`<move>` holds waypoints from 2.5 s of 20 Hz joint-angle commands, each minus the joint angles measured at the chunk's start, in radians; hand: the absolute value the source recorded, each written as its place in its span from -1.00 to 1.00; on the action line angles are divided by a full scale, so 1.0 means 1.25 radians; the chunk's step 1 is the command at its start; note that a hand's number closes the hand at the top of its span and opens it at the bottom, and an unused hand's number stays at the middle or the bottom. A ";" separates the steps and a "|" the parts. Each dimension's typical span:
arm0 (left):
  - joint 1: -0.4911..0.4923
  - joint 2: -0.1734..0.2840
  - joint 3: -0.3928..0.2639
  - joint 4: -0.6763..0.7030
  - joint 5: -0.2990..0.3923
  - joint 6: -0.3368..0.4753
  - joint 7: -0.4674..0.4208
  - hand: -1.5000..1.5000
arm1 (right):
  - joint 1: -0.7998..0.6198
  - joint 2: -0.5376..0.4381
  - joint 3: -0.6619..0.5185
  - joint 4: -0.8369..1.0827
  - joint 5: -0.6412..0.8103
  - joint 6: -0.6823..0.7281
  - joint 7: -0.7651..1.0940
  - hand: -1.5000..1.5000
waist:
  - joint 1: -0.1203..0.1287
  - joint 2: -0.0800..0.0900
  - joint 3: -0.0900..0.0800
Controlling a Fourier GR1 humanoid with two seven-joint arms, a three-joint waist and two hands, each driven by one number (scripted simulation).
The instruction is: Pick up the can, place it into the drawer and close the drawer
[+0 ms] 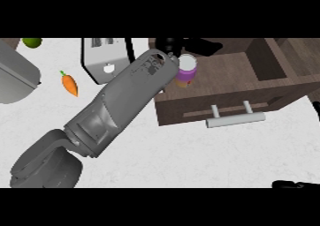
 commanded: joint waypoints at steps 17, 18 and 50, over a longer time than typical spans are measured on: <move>0.021 0.000 0.014 -0.061 0.134 0.063 -0.091 -1.00 | -0.054 -0.093 0.096 -0.084 0.307 -0.007 -0.085 -1.00 | 0.017 -0.001 -0.001; -0.015 0.000 0.037 -0.043 0.143 0.038 -0.066 -1.00 | -0.059 -0.111 0.099 -0.085 0.334 -0.002 -0.068 -1.00 | 0.034 -0.005 -0.002; 0.088 0.214 0.009 -0.328 0.050 0.043 0.143 -1.00 | -0.330 -0.054 0.224 0.726 0.947 -0.454 -0.201 -1.00 | 0.137 -0.025 -0.001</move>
